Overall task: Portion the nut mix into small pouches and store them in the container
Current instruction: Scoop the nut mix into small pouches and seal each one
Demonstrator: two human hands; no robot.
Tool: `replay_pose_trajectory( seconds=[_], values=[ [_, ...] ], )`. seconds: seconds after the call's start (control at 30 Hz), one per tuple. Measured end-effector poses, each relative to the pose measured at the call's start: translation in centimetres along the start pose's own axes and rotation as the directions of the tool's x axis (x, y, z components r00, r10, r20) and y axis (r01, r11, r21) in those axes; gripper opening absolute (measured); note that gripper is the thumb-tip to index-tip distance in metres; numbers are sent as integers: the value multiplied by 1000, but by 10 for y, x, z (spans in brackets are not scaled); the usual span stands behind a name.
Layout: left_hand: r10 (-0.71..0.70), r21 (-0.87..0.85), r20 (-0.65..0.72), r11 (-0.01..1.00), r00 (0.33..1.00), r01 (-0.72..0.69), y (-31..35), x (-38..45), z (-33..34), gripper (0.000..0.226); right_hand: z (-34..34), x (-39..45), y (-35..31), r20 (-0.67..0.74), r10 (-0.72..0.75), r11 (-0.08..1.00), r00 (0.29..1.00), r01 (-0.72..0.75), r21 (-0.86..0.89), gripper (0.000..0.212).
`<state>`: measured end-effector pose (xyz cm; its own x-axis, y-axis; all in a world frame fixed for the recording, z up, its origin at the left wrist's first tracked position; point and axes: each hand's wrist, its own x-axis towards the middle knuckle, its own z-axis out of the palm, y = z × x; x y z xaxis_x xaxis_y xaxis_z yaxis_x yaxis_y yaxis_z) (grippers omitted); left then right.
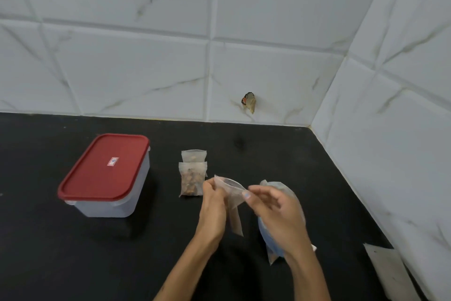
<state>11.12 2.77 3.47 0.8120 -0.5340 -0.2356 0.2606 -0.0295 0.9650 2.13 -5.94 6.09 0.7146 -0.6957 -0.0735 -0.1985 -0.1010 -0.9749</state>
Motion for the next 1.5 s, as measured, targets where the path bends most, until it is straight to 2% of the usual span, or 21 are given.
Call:
replay_pose_trajectory(
  seconds=[0.07,0.1,0.2,0.33,0.5,0.6,0.7,0.8,1.0,1.1,1.3,1.5],
  values=[
    [-3,10,-17,1000,1000,3,2,1,-12,15,15,2,-3,27,-42,999,999,42,10,8],
    [2,1,-18,1000,1000,-2,2,1,-18,14,19,4,-3,15,-60,998,998,60,25,9],
    [62,-29,-8,998,998,-62,5,6,-39,19,29,13,-4,30,-70,994,997,68,81,14],
    [47,44,122,998,991,-52,12,15,-64,47,49,23,-9,106,-74,994,992,65,84,10],
    [89,32,78,995,993,-91,24,23,-78,41,66,32,-18,50,-109,985,993,101,140,8],
    [104,-34,54,994,993,-102,32,25,-83,34,72,38,-26,48,-56,971,997,43,236,6],
    [99,-56,47,994,994,-97,37,27,-90,32,74,40,-32,181,14,949,983,-70,307,11],
    [82,-71,75,994,994,-77,42,29,-99,31,77,38,-34,248,7,941,969,-90,327,13],
    [47,-119,139,992,989,-30,42,27,-110,30,91,31,-30,178,4,909,984,-78,409,23],
    [42,-135,139,991,989,-23,40,22,-112,27,96,27,-27,168,10,893,986,-84,442,20],
    [115,-148,136,984,984,-95,46,18,-120,30,110,24,-35,170,-35,885,985,-49,463,8],
    [135,-189,130,976,982,-109,45,20,-123,25,119,24,-38,98,-64,894,993,13,449,18]
  ],
)
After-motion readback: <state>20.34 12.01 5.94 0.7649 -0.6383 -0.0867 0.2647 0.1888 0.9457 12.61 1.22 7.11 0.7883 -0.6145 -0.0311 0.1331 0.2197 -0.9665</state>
